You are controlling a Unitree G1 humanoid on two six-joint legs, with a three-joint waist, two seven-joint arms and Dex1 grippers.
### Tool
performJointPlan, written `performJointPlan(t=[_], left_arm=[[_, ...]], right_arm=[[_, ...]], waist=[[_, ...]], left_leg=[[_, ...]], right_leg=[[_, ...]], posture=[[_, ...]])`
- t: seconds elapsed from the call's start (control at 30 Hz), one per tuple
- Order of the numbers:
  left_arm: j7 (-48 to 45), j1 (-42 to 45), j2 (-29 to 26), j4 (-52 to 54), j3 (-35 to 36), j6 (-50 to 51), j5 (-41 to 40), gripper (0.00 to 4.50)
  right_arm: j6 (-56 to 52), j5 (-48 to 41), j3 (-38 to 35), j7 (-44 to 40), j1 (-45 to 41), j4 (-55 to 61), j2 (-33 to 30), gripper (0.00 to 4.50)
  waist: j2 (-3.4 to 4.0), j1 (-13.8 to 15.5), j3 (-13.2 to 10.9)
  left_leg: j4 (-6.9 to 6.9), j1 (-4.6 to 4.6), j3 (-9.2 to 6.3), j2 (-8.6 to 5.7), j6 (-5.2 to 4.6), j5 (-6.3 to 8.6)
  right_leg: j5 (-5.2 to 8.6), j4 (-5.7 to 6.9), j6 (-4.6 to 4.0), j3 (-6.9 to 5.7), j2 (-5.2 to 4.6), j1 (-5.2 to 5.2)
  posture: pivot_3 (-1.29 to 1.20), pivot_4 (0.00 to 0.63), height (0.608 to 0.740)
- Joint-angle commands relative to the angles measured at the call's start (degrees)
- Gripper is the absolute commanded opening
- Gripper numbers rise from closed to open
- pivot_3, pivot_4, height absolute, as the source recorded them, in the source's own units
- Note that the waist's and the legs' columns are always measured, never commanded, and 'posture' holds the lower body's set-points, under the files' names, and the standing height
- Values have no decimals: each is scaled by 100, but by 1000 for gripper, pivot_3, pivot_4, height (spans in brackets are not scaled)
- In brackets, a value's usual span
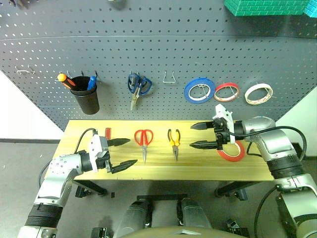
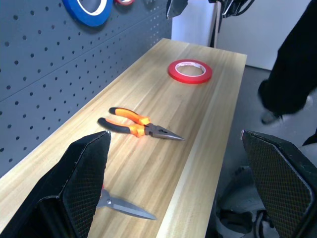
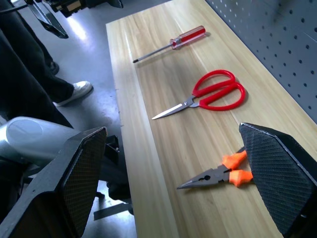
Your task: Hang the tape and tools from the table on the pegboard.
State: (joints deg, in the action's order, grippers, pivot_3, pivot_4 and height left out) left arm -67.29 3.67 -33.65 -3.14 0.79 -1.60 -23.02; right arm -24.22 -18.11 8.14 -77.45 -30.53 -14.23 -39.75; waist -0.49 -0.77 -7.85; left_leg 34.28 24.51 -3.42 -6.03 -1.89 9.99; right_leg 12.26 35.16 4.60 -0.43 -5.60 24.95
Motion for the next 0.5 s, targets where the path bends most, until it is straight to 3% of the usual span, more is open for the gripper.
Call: performJointPlan(t=[0.03,0.33,0.5], left_arm=[[-67,163,-48,-68,-54,-166,141,4420],[-285,397,-37,-359,-140,-211,182,4420],[-343,637,-65,-590,-237,-204,348,4420]], right_arm=[[221,129,-145,85,76,-138,-150,4500],[467,-10,-458,35,324,-135,-258,4500],[59,257,-335,277,210,-354,-395,4500]], waist=[[-1,12,0],[0,-9,-1],[-1,-9,-2]], left_leg=[[0,0,0,0,0,0],[0,-1,0,0,0,0],[0,-2,0,0,0,0]], right_leg=[[0,0,0,0,0,0],[-1,-1,-2,-2,0,-1],[-1,0,-2,-2,0,-1]], posture=[[-30,123,731],[-51,121,731],[-57,128,731]])
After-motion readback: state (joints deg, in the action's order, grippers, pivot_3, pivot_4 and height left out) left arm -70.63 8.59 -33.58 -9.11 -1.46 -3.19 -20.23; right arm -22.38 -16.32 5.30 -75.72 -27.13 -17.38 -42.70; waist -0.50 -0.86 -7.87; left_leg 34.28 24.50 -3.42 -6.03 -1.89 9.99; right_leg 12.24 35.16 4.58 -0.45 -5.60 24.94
